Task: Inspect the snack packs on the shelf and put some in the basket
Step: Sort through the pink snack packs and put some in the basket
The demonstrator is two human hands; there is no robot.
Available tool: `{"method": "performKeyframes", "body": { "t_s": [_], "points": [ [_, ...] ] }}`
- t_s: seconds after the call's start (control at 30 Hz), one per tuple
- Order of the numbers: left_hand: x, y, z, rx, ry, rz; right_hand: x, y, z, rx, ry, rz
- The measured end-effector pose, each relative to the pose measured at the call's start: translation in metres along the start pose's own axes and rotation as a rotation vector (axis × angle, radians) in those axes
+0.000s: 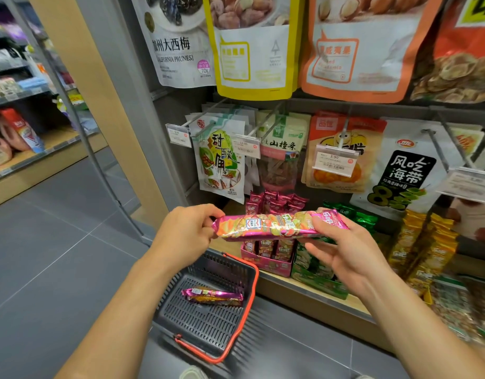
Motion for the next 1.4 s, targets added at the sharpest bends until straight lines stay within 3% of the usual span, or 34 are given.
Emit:
{"method": "performKeyframes", "body": {
  "t_s": [0.1, 0.17, 0.27, 0.37, 0.53, 0.63, 0.77, 0.93, 1.07, 1.13, 1.23, 1.27, 1.4],
  "points": [
    [-0.021, 0.007, 0.003, -0.065, -0.133, 0.224, -0.005, -0.013, -0.003, 0.173, -0.037, -0.185],
    [-0.04, 0.01, 0.001, -0.094, -0.235, 0.302, -0.012, -0.026, -0.007, 0.338, -0.067, -0.43],
    [-0.071, 0.016, -0.004, -0.174, -0.403, 0.254, -0.031, -0.038, -0.014, 0.523, -0.166, -0.787],
    [-0.094, 0.024, -0.005, -0.209, -0.485, 0.092, -0.05, -0.038, -0.021, 0.682, -0.269, -0.961],
    [-0.126, 0.008, 0.017, -0.179, -0.462, 0.182, -0.071, -0.041, -0.034, 0.943, -0.35, -1.051],
    [-0.134, 0.0, 0.046, -0.206, -0.378, 0.317, -0.079, -0.051, -0.039, 1.151, -0.318, -1.024],
    [-0.146, 0.009, 0.093, -0.242, -0.288, 0.323, -0.092, -0.052, -0.03, 1.32, -0.289, -1.032],
    [-0.167, 0.026, 0.103, -0.276, -0.349, 0.435, -0.095, -0.045, -0.011, 1.279, -0.238, -1.054],
    [-0.138, 0.026, 0.103, -0.334, -0.138, 0.403, -0.102, -0.047, 0.007, 1.204, -0.231, -1.085],
    [-0.122, 0.028, 0.101, -0.367, -0.042, 0.325, -0.106, -0.05, 0.018, 1.162, -0.232, -1.097],
    [-0.119, 0.021, 0.099, -0.346, -0.081, 0.201, -0.107, -0.046, 0.044, 0.984, -0.217, -1.157],
    [-0.148, -0.015, 0.117, -0.297, -0.105, 0.137, -0.121, -0.008, 0.097, 0.895, -0.24, -1.217],
    [-0.163, -0.026, 0.123, -0.231, -0.105, -0.048, -0.127, 0.025, 0.141, 0.823, -0.254, -1.326]
  ]
}}
Point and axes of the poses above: each hand's wrist, its own z-axis towards the middle knuckle, its own x-axis out of the back of the hand, y = z × x, the point moved 8 cm from there along z, towards the middle knuckle, and after that the axes turned 12 degrees about z, right-handed, at the moved point
